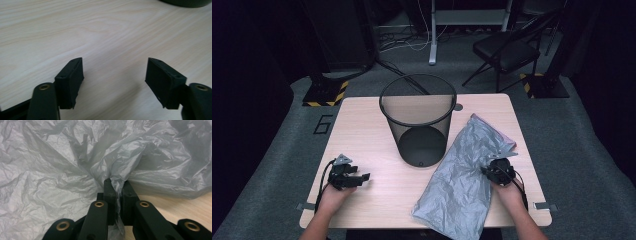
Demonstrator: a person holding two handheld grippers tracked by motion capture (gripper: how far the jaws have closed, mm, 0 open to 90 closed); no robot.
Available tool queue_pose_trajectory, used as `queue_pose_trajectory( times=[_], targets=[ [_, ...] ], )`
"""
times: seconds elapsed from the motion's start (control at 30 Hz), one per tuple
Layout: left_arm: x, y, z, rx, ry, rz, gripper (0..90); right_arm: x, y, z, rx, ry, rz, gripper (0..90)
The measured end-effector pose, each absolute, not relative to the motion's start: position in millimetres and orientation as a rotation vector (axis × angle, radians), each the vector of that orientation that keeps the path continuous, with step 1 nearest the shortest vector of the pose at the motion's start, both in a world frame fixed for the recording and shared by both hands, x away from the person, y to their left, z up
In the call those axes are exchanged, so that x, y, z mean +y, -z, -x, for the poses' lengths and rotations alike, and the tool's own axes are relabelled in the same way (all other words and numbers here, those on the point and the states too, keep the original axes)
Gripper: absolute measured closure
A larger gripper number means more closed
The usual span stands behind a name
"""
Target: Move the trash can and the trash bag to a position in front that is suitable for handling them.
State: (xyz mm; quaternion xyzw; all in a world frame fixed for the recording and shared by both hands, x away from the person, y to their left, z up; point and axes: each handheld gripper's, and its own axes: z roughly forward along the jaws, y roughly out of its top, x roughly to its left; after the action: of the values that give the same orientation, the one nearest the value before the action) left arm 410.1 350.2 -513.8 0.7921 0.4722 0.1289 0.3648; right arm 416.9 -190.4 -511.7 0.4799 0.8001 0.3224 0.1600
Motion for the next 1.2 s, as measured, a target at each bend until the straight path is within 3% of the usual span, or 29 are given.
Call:
queue_pose_trajectory(
  times=[0.13, 0.2, 0.33, 0.8, 1.2],
  targets=[
    [341, 501, -409, 1.181, -0.316, -2.033, 32.1, -194, 511, -417, 2.271, -0.912, -1.398, 85.1],
    [338, 492, -409, 1.156, -0.293, -2.043, 40.4, -195, 511, -417, 2.268, -0.912, -1.400, 85.1],
    [330, 469, -410, 1.125, -0.321, -2.092, 39.5, -197, 512, -417, 2.271, -0.925, -1.390, 84.9],
    [301, 348, -425, 0.986, -0.416, -2.016, 29.0, -196, 512, -416, 2.259, -0.921, -1.389, 84.3],
    [285, 309, -442, 0.975, -0.448, -2.023, 27.5, -197, 513, -416, 2.263, -0.921, -1.381, 84.1]
  ],
)
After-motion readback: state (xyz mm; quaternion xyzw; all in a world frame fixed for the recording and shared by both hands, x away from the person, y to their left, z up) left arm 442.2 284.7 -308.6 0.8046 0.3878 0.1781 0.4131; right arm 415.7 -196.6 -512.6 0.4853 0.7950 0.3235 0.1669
